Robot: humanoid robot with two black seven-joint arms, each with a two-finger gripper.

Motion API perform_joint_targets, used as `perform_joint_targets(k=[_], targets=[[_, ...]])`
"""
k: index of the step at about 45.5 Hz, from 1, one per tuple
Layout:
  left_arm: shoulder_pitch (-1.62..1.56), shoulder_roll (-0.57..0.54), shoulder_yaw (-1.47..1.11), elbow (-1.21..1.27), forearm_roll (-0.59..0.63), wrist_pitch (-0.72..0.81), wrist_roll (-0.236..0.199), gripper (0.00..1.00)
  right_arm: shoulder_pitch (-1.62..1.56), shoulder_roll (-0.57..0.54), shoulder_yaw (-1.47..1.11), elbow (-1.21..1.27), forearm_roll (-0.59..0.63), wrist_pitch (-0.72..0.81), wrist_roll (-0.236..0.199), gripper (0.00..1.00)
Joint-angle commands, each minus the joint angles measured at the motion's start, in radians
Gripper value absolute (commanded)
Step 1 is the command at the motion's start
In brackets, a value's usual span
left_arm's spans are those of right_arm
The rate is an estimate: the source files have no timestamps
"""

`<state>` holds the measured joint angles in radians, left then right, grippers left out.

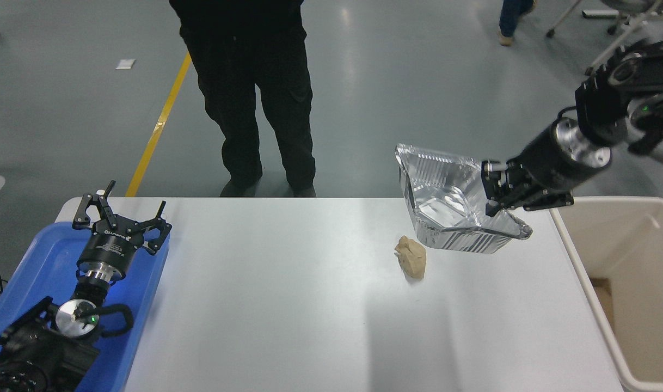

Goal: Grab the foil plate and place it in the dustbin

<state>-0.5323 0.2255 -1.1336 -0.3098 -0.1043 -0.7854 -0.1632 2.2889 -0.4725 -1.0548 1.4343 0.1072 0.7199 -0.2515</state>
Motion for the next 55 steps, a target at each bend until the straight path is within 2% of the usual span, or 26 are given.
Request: perform_joint_targets(k=[1,28,34,42,47,55], targets=[[0.0,0.0,0.0,0.0,0.0,0.0,-0.001,0.99,0.196,-0.028,-0.033,0.041,0.002,0.065,-0.002,0.0],[0.0,0.0,0.0,0.0,0.0,0.0,-0.001,0.99,0.224,-0.044,-0.238,0.025,0.009,0.065,-0.002,0.0],[0.002,0.0,0.0,0.0,0.0,0.0,-0.001,0.99,0.225,-0.103,-0.347,-0.009,0.005,0.044,-0.002,0.0],[0.002,0.0,-0.002,0.0,0.0,0.0,-0.001,0.99,0.167,-0.185,-0.507,-0.078,-0.004,-0.06,0.001,0.0],[0.002,0.0,-0.002,0.0,0.0,0.0,-0.001,0.99,0.061,-0.256,-0.522,-0.15,-0.006,-0.128,0.003,0.0],[0.002,0.0,-0.002,0.0,0.0,0.0,-0.001,0.99,-0.17,-0.284,-0.518,-0.261,0.002,-0.267,0.009,0.0]])
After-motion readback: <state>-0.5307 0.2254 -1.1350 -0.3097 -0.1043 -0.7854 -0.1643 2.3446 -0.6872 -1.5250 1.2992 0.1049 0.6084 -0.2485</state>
